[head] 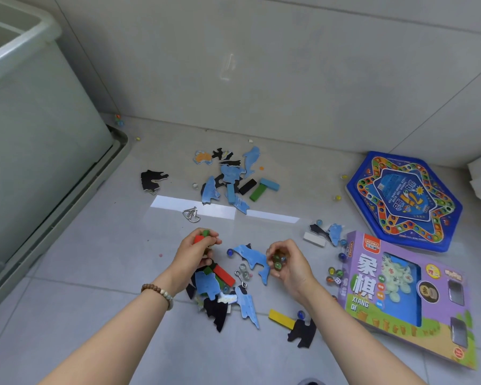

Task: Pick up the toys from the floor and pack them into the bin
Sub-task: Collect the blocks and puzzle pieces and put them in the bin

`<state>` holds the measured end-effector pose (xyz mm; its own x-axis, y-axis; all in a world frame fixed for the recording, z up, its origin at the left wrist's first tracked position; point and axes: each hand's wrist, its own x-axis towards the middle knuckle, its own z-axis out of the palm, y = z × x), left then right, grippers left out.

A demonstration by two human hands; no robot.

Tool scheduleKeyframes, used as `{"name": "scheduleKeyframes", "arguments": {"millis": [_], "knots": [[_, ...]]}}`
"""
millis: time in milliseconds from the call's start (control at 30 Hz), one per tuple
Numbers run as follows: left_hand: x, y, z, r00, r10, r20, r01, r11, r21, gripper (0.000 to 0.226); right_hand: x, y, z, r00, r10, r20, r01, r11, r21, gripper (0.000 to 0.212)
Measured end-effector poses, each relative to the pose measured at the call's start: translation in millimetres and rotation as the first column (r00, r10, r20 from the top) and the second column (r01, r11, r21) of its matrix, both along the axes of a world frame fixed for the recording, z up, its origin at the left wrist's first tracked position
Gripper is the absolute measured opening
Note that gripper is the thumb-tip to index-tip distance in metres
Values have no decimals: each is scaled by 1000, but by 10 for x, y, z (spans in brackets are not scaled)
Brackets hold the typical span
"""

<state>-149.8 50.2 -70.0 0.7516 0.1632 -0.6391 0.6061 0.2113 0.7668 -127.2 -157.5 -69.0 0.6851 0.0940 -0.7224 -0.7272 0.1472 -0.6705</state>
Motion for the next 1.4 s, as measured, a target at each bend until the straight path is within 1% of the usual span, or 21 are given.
{"name": "scheduleKeyframes", "arguments": {"millis": [67,100,167,233,300,367,500,600,700,767,800,833,900,933,967,1000,1067,1133,1200,1300,1400], "knots": [[11,2,-4,1000,-10,-19,10,1000,-23,10,-23,25,20,992,124,24,-120,986,-114,27],[13,-3,-20,999,-32,-21,32,999,3,17,-45,47,17,983,179,37,-171,973,-157,27],[13,-9,-78,993,-119,-2,118,984,132,31,-90,83,2,976,213,49,-199,958,-209,21],[2,-4,-142,964,-267,9,249,910,331,31,-142,102,-27,971,224,87,-192,939,-284,15],[-12,-5,-193,923,-384,-24,352,817,456,21,-206,119,-82,949,271,160,-203,917,-343,12],[-26,-25,-201,889,-452,-74,418,734,536,18,-285,142,-145,922,328,206,-230,891,-392,15],[6,-123,-163,851,-504,-147,465,595,656,12,-417,169,-272,877,442,189,-284,795,-536,21],[41,-186,-147,857,-482,-183,464,567,681,11,-456,172,-304,854,485,188,-289,743,-604,18],[47,-186,-195,866,-471,-168,460,618,638,10,-452,163,-321,843,513,162,-300,699,-649,13],[25,-160,-196,904,-413,-108,402,740,540,11,-444,173,-280,845,509,161,-313,716,-625,10],[10,-147,-171,932,-357,-70,349,822,451,12,-435,180,-243,864,477,164,-309,758,-574,8],[-4,-137,-129,955,-294,-43,290,894,342,15,-423,181,-204,898,411,156,-293,824,-484,10],[-29,-105,-24,982,-184,-40,188,975,120,18,-395,175,-108,969,241,51,-226,952,-208,17],[-40,-84,27,989,-137,-48,138,990,16,17,-380,169,-59,983,183,-1,-182,980,-76,19],[-50,-56,72,994,-92,-53,88,993,-83,17,-363,159,-24,988,152,-23,-152,988,0,23],[-60,-27,111,997,-53,-55,42,984,-173,17,-344,147,-8,989,150,-21,-149,989,13,30],[-78,25,170,998,-18,-54,3,965,-263,16,-300,147,30,977,214,24,-211,974,-78,42],[-93,54,201,997,-50,-61,33,966,-257,15,-259,181,49,949,295,109,-269,942,-202,38],[-108,67,208,994,-86,-72,68,971,-230,22,-233,211,0,925,331,185,-272,919,-286,26],[-152,78,153,994,-47,-100,29,984,-175,33,-236,255,-136,869,438,230,-306,842,-444,5],[-244,94,90,989,-111,-101,106,993,-52,37,-262,274,-234,827,533,180,-337,725,-600,15]]}}
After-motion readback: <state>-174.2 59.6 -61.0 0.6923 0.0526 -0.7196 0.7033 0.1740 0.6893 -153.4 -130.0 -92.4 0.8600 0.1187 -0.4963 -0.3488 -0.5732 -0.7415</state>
